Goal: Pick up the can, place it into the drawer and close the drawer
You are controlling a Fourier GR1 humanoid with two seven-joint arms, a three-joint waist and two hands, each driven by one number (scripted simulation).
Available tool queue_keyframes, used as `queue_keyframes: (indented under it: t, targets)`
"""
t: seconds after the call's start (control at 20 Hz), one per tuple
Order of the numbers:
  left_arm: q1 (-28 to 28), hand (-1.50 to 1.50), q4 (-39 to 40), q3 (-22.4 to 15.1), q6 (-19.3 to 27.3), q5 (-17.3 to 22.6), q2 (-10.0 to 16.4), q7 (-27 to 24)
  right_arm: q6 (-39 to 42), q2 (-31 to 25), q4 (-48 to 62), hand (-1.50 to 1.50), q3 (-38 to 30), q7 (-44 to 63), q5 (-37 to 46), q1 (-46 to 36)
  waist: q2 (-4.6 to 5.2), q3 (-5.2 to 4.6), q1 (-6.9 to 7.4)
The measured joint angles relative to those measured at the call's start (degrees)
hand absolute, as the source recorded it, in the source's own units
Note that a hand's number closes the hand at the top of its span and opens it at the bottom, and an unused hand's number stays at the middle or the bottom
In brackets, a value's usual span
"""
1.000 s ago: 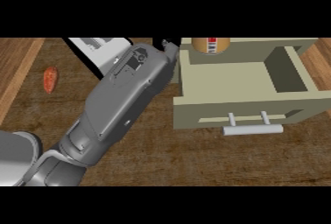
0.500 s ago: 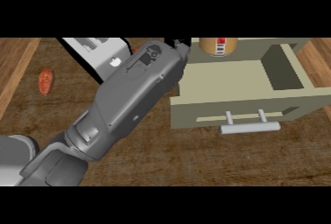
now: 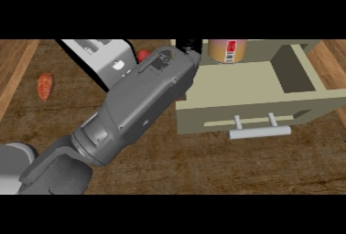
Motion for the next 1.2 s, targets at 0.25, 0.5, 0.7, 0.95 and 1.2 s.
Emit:
queue_keyframes:
  t: [0.25,0.5,0.7,0.95,1.2]
  targets:
    - [-0.84,-1.5,2.36,-3.08,1.87,2.36,0.0,-0.68,-0.43,0.11,0.49,-1.5,0.51,0.26,0.78,-1.18,0.17,0.01,-0.45]
    - [-0.32,-1.5,3.89,-4.67,3.26,4.6,0.0,-2.52,-0.83,-0.04,0.34,-1.5,0.66,0.61,1.1,-2.02,0.21,0.01,-0.49]
    - [-0.06,-1.5,4.0,-6.12,4.89,6.69,0.0,-3.59,-0.31,-0.25,0.12,-1.5,0.58,0.58,1.12,-1.94,0.3,0.02,-1.09]
    - [-0.06,-1.5,4.74,-6.68,5.46,9.03,0.0,-5.86,0.15,0.05,0.22,-1.5,0.85,0.35,0.95,-2.04,0.41,0.02,-1.35]
    - [-0.29,-1.5,3.77,-7.21,5.65,10.85,-0.01,-7.48,1.81,-1.95,-1.87,-1.5,-0.8,-3.88,6.58,-3.77,0.34,0.02,-0.99]
